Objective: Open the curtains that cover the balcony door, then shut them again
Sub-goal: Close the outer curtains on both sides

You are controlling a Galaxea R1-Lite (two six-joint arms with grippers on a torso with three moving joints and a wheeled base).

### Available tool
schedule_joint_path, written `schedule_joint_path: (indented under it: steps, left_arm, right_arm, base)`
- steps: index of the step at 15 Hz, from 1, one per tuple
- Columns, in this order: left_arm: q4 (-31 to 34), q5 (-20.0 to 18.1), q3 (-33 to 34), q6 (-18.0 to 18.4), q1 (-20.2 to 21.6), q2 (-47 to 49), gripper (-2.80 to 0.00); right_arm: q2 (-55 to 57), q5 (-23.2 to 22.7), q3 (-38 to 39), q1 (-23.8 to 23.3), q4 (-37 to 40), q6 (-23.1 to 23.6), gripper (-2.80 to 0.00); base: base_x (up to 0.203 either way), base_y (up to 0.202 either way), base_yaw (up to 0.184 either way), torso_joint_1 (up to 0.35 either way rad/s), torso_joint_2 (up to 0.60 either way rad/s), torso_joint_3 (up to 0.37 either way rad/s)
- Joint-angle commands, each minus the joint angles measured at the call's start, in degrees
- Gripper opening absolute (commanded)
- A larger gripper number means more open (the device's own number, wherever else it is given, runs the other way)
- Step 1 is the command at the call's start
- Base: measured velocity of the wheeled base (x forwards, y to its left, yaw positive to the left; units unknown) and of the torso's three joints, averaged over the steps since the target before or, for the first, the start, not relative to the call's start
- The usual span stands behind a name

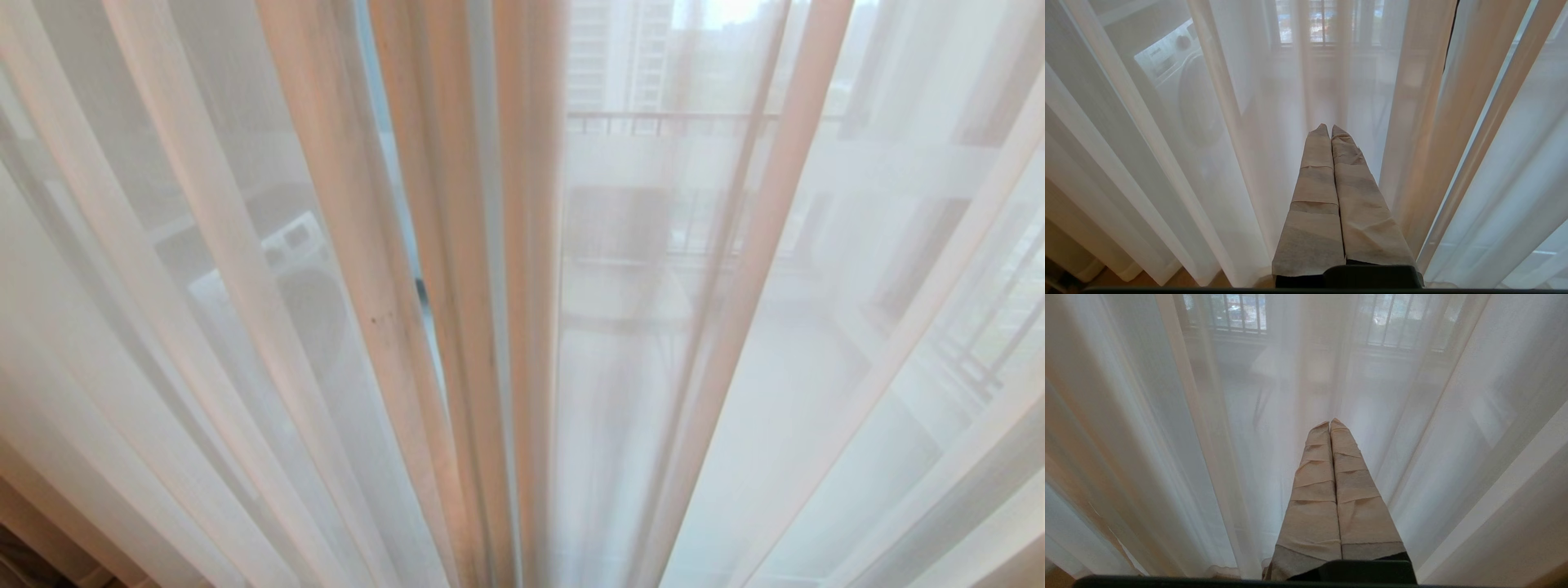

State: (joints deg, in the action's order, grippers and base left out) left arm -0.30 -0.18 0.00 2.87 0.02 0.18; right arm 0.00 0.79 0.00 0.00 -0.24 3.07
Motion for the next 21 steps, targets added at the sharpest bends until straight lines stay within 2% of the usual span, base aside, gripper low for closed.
schedule_joint_path:
  steps: [1, 21]
  left_arm:
    - [-0.05, 0.01, 0.0, 0.03, 0.06, -0.18, -2.8]
    - [-0.05, 0.01, 0.0, -0.06, -0.02, -0.18, -2.8]
  right_arm:
    - [0.0, 0.0, 0.0, 0.0, -0.02, 0.09, -2.8]
    - [0.05, 0.0, 0.0, 0.0, -0.02, 0.09, -2.8]
  base:
    - [0.0, 0.0, 0.0, 0.0, 0.0, 0.0]
    - [0.0, 0.0, 0.0, 0.0, 0.0, 0.0]
